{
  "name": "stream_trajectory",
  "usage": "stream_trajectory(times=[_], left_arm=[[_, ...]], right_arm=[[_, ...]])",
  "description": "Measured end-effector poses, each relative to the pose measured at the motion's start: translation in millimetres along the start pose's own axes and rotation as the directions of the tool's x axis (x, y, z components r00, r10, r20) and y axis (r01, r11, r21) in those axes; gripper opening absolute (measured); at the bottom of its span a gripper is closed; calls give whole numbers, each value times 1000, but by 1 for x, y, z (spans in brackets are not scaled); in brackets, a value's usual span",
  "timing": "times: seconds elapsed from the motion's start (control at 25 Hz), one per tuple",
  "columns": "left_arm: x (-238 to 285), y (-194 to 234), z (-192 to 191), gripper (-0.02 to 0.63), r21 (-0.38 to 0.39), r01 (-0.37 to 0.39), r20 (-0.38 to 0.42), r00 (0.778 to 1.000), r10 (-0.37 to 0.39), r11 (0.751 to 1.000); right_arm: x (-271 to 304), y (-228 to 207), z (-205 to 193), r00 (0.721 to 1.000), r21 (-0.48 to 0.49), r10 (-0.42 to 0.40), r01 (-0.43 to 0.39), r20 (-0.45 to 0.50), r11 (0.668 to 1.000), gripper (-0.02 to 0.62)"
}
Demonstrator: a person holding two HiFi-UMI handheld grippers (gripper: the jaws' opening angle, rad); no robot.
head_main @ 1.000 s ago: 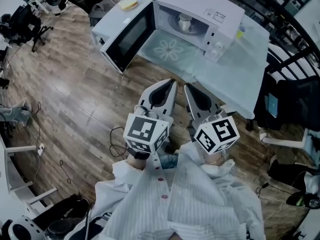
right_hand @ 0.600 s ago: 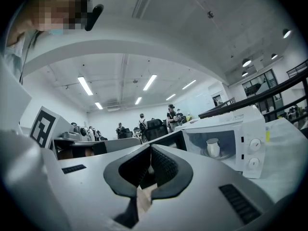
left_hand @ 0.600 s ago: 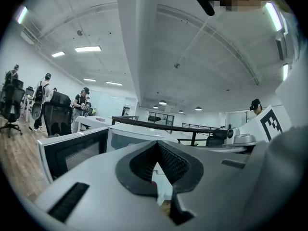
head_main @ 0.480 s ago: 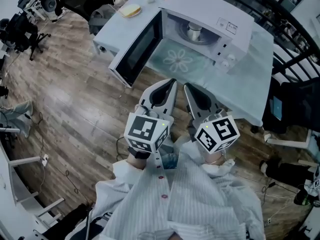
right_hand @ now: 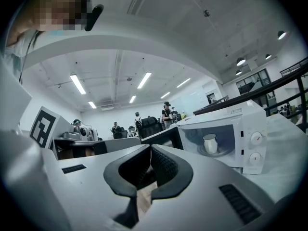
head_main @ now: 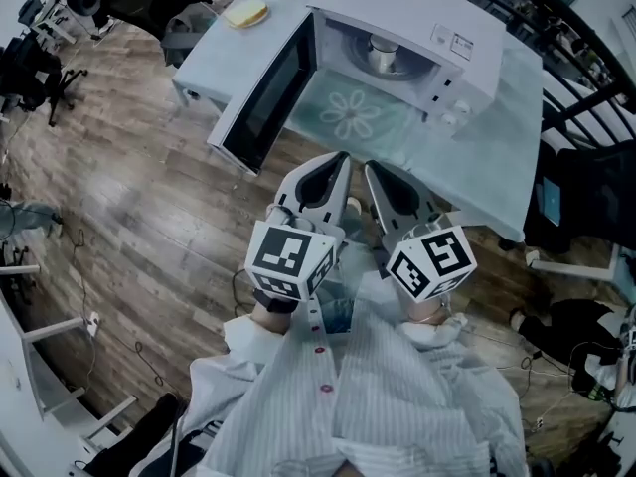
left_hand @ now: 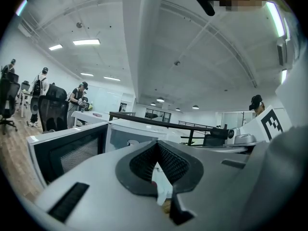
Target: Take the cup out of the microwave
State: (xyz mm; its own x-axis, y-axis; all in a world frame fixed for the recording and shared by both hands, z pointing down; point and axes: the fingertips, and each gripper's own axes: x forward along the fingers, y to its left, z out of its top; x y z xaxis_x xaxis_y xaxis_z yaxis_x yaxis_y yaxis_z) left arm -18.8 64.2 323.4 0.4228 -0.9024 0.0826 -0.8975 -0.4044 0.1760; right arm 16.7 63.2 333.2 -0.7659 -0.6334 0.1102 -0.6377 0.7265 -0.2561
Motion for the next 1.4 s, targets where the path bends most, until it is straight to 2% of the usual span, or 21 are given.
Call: stream_trajectory(times=[0.52,0.88,1.4], left_arm=[[82,43,8,9,2,29,-23,999,-29,1000],[160,76,32,9,1,43,-24,999,-43,999],[229,84,41,9,3,66,-14,998,-66,998]], right_arm=[[66,-65,12,999,26,-23,24,-24,999,35],[120,-123,47,999,28,-33,34,-21,999,35],[140,-188,65,998,34,-63,64,-10,997,35]])
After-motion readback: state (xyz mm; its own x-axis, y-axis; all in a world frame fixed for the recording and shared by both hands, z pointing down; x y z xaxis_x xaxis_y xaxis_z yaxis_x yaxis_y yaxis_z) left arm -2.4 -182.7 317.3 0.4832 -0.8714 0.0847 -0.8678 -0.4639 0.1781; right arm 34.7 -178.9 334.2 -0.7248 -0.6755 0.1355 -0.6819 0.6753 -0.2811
